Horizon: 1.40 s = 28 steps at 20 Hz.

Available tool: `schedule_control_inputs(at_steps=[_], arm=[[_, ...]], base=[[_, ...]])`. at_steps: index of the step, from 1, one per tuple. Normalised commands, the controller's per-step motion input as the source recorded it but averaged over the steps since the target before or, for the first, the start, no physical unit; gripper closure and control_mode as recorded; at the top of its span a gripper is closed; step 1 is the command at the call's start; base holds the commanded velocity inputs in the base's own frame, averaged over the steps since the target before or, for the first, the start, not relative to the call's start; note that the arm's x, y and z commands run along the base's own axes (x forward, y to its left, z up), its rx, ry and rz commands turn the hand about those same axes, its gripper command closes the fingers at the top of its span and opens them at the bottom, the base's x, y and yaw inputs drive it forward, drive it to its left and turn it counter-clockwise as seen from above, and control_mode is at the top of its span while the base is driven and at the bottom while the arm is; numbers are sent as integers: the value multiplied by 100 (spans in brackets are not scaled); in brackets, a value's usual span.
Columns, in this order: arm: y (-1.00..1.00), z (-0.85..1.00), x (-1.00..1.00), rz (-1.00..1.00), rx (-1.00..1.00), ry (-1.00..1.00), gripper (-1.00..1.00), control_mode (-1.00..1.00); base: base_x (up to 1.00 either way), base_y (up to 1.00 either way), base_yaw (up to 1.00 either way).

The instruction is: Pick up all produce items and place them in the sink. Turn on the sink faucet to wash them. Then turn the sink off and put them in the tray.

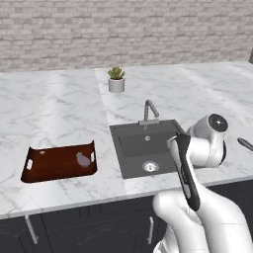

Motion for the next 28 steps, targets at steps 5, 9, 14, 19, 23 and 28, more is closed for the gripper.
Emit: schedule_control_inputs(at_steps=[5,9,14,19,23,28], arm=[[62,26,-8,0,0,5,100,-100],[71,22,0,0,0,5,100,-100],[68,25,5,2,0,10,100,-100],[60,14,21,12,0,13,100,-100],[33,-4,6,14,1,4,100,-100],[46,-9,4,15,0,3,100,-100]], base=[[0,0,0],[0,0,0],[0,0,0],[0,0,0],[0,0,0],[0,0,0]])
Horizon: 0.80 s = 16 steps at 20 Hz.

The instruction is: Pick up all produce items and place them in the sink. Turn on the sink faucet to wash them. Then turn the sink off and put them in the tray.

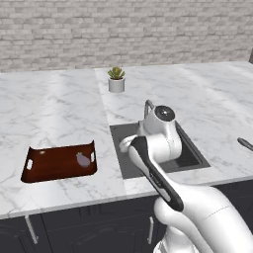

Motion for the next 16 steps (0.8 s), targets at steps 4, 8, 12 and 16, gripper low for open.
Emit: schedule_control_inputs(at_steps=[4,8,12,16], arm=[[80,-8,16,9,-2,5,100,-100],[83,-1,16,4,-4,11,100,-100],[80,0,25,2,-2,13,100,-100],[75,-7,28,3,-1,11,100,-100]], base=[[0,0,0],[0,0,0],[0,0,0],[0,0,0]])
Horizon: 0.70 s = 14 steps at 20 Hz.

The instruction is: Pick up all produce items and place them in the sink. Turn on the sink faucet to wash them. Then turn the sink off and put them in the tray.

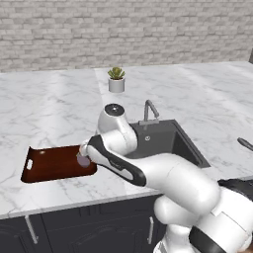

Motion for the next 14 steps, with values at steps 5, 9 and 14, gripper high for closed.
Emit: schedule_control_inputs(at_steps=[5,9,14], arm=[[67,-19,18,3,-4,8,100,-100],[36,-29,8,6,-5,5,100,-100],[29,-37,36,8,0,0,100,-100]], base=[[0,0,0],[0,0,0],[0,0,0]])
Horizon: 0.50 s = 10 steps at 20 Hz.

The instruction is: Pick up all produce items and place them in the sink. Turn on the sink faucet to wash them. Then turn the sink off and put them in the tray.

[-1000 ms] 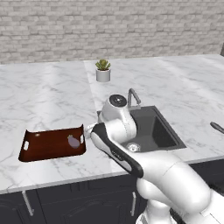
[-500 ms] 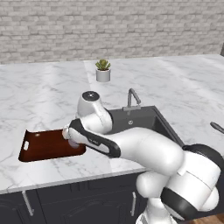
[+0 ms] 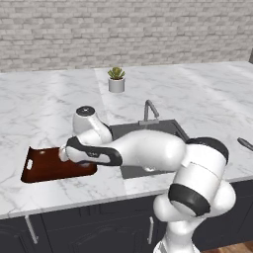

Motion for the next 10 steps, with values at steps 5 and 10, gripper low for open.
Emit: schedule_control_inputs(at_steps=[5,10], arm=[[32,-33,46,7,0,2,100,-100],[32,-31,41,5,-3,5,100,-100]], base=[[0,0,0],[0,0,0]])
